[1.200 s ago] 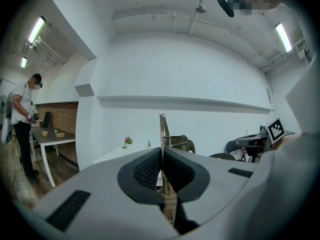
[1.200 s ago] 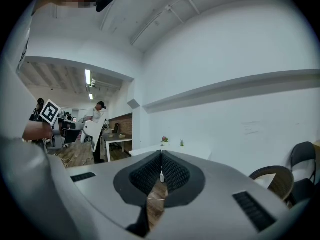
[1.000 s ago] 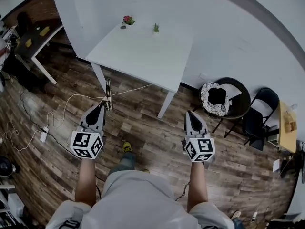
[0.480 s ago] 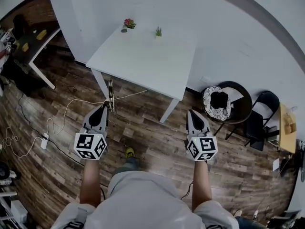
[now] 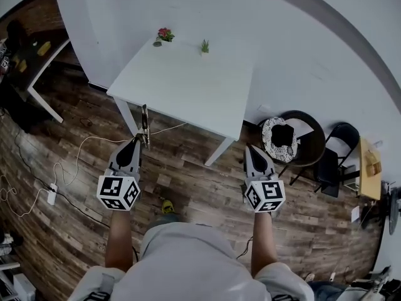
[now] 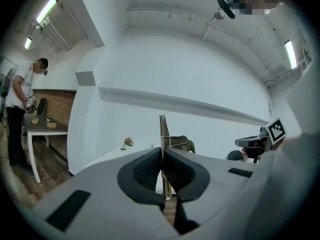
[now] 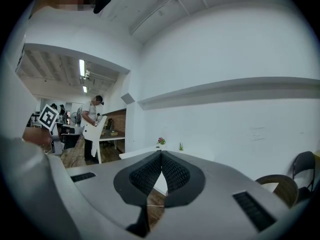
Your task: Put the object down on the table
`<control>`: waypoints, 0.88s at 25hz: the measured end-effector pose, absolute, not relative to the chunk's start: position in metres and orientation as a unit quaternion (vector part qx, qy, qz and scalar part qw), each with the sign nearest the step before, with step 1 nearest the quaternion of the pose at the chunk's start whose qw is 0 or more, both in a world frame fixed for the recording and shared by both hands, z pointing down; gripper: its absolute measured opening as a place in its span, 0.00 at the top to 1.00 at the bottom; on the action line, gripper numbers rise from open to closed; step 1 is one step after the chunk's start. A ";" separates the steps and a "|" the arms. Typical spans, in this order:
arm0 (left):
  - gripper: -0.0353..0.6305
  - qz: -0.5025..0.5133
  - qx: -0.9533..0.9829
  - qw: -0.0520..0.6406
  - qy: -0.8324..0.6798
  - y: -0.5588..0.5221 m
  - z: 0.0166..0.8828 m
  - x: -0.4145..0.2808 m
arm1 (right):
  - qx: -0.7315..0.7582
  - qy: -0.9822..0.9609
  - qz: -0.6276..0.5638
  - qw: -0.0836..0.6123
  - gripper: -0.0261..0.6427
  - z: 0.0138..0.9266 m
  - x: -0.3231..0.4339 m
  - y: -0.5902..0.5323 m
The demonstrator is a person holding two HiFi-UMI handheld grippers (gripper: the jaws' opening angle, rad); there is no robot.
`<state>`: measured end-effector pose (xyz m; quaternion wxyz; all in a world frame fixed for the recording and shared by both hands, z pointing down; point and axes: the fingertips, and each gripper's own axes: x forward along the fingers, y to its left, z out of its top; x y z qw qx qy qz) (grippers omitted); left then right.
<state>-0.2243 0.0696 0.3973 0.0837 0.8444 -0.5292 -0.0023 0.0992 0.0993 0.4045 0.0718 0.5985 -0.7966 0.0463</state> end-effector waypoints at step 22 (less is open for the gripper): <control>0.91 0.016 0.864 0.095 -0.493 0.000 0.422 -0.248 | 0.626 -0.775 0.062 0.058 0.95 0.422 0.071 0.045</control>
